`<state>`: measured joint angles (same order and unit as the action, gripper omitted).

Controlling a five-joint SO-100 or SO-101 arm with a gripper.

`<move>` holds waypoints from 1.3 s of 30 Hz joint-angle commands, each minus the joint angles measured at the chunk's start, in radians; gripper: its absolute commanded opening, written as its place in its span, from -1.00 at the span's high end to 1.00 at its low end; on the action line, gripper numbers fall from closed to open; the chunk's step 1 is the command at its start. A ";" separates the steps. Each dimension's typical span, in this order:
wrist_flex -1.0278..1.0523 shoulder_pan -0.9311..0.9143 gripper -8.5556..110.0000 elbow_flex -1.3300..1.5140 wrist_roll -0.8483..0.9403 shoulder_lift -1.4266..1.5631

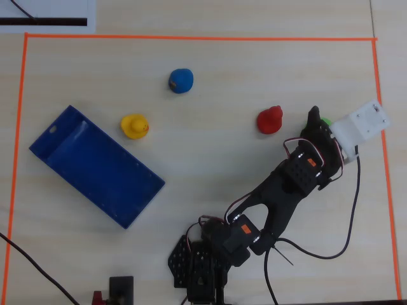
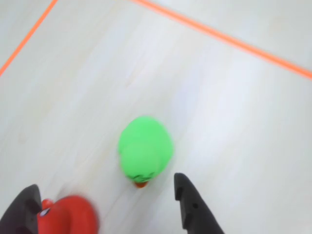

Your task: Grasp green duck and put it into box.

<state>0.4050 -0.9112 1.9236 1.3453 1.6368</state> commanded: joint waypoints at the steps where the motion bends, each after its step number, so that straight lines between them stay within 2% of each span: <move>1: -0.037 0.037 0.23 -0.012 -0.020 -0.003; 20: -0.041 -0.023 0.23 -0.252 -0.003 -0.221; 39: -0.077 -0.012 0.24 -0.268 0.015 -0.350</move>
<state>0.3651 -0.9265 1.7073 1.3499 1.2809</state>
